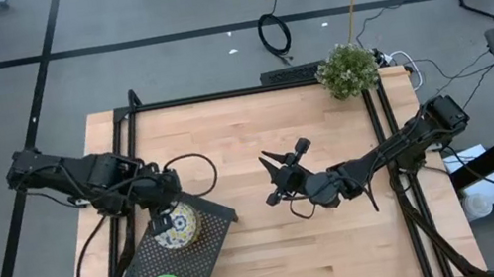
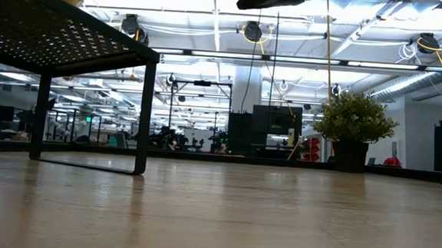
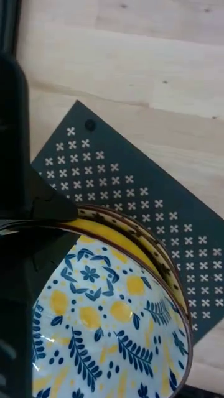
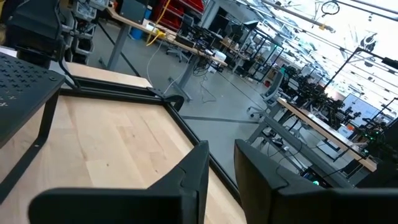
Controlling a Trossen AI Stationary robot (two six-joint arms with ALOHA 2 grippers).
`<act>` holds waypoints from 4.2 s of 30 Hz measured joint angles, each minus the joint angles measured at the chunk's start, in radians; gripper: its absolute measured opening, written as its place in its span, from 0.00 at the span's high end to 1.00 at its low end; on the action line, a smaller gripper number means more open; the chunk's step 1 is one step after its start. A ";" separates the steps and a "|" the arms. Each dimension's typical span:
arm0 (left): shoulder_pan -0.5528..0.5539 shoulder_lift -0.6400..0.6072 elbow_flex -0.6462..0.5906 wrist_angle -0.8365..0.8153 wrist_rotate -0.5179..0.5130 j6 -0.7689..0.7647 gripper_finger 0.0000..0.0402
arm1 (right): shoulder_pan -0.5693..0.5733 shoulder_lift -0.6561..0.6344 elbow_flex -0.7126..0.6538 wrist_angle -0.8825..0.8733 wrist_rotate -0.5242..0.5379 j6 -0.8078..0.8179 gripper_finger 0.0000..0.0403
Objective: Pick & Place Mini bowls
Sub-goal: Stack the yellow patterned bowl on the yellow patterned bowls on the shelf, then return to Home Position
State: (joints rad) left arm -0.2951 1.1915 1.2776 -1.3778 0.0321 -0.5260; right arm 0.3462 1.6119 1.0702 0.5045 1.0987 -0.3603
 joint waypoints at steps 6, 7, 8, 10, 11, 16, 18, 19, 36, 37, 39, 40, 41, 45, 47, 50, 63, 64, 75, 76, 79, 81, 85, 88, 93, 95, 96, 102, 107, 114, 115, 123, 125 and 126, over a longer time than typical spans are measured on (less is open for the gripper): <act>0.000 0.000 -0.002 0.042 0.023 0.017 0.97 | -0.001 0.000 0.000 0.000 0.000 0.000 0.84; 0.000 0.000 -0.002 0.051 0.027 0.028 0.96 | -0.001 0.000 0.000 0.000 0.000 0.000 0.84; 0.000 0.000 -0.002 0.053 0.029 0.036 0.96 | -0.001 0.000 0.000 0.000 0.000 0.000 0.84; 0.001 0.000 -0.002 0.053 0.028 0.042 0.95 | -0.001 0.000 0.000 0.000 0.000 0.000 0.84; 0.004 0.000 -0.002 0.053 0.028 0.044 0.95 | -0.001 0.000 0.000 0.000 0.000 0.000 0.84; 0.019 0.000 -0.002 0.084 -0.011 0.069 0.94 | -0.001 0.000 0.000 0.000 0.000 0.000 0.84; 0.021 0.000 -0.002 0.090 -0.031 0.071 0.94 | -0.001 0.000 0.000 0.000 0.000 0.000 0.84; 0.024 0.000 -0.002 0.098 -0.035 0.071 0.94 | -0.001 0.000 0.000 0.000 0.000 0.000 0.84; 0.047 -0.001 -0.002 0.085 0.095 0.018 0.60 | 0.000 0.000 0.000 0.000 -0.001 0.000 0.84; 0.048 -0.002 -0.002 0.084 0.102 0.019 0.58 | 0.000 0.000 0.000 0.000 0.000 0.000 0.84; 0.048 -0.002 -0.001 0.083 0.111 0.033 0.54 | 0.000 0.000 0.000 0.000 0.000 0.000 0.84; 0.048 -0.002 -0.001 0.082 0.115 0.044 0.53 | 0.000 0.000 0.000 0.000 0.000 0.000 0.84; 0.048 -0.002 0.001 0.074 0.121 0.054 0.52 | 0.000 0.000 0.000 0.000 0.000 0.000 0.84; 0.062 -0.002 0.038 0.019 0.128 0.073 0.48 | 0.000 0.000 0.000 0.000 0.000 0.000 0.84; 0.075 -0.002 0.062 -0.001 0.125 0.073 0.48 | 0.000 0.000 0.000 0.000 0.000 0.003 0.84; 0.090 -0.007 0.106 -0.026 0.102 0.082 0.48 | 0.000 0.000 0.000 0.000 0.000 0.005 0.84; 0.145 -0.061 0.382 -0.041 -0.020 0.273 0.48 | 0.023 -0.012 0.000 -0.001 0.004 0.008 0.84; 0.151 -0.074 0.401 -0.046 -0.060 0.317 0.48 | 0.030 -0.019 0.000 0.000 0.004 0.011 0.84; 0.182 -0.380 0.286 0.163 -0.334 0.344 0.48 | 0.143 -0.149 0.000 -0.008 -0.001 -0.134 0.84; 0.182 -0.419 0.236 0.242 -0.324 0.372 0.48 | 0.148 -0.156 0.000 -0.008 -0.001 -0.162 0.84; 0.182 -0.535 0.053 0.457 -0.287 0.450 0.48 | 0.153 -0.172 0.000 -0.007 0.000 -0.278 0.84; 0.182 -0.612 -0.091 0.591 -0.270 0.498 0.48 | 0.151 -0.182 0.000 -0.008 0.007 -0.345 0.84; 0.183 -0.750 -0.375 0.834 -0.268 0.550 0.48 | 0.148 -0.199 0.000 -0.007 0.059 -0.406 0.84; 0.184 -0.850 -0.525 0.925 -0.257 0.549 0.48 | 0.148 -0.199 0.000 -0.009 0.157 -0.363 0.84; 0.184 -1.075 -0.714 1.009 -0.220 0.503 0.48 | 0.146 -0.199 -0.053 -0.011 0.233 -0.312 0.84; 0.184 -1.164 -0.790 1.059 -0.219 0.494 0.48 | 0.146 -0.208 -0.077 -0.006 0.193 -0.321 0.84; 0.184 -1.191 -0.830 1.094 -0.215 0.495 0.48 | 0.146 -0.218 -0.086 -0.003 0.166 -0.306 0.84; 0.190 -1.129 -0.995 1.295 -0.166 0.532 0.48 | 0.115 -0.362 -0.170 -0.040 -0.127 -0.059 0.84; 0.226 -1.147 -1.066 1.303 -0.167 0.504 0.48 | 0.059 -0.553 -0.320 -0.076 -0.357 0.115 0.84; 0.263 -1.180 -1.088 1.239 -0.113 0.477 0.48 | 0.031 -0.810 -0.509 -0.061 -0.423 0.189 0.84; 0.268 -1.180 -1.089 1.215 -0.115 0.469 0.48 | 0.031 -0.840 -0.525 -0.066 -0.424 0.197 0.84; 0.275 -1.180 -1.181 1.295 -0.113 0.452 0.48 | 0.030 -1.038 -0.674 -0.233 -0.554 0.348 0.84; 0.275 -1.180 -1.212 1.326 -0.125 0.453 0.48 | 0.030 -1.077 -0.723 -0.222 -0.578 0.376 0.84; 0.275 -1.180 -1.224 1.330 -0.133 0.458 0.48 | 0.030 -1.100 -0.747 -0.219 -0.577 0.381 0.84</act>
State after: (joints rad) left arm -0.0196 0.0120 0.0541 -0.0483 -0.1005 -0.0681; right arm 0.3763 0.5118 0.3230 0.2857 0.5214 0.0207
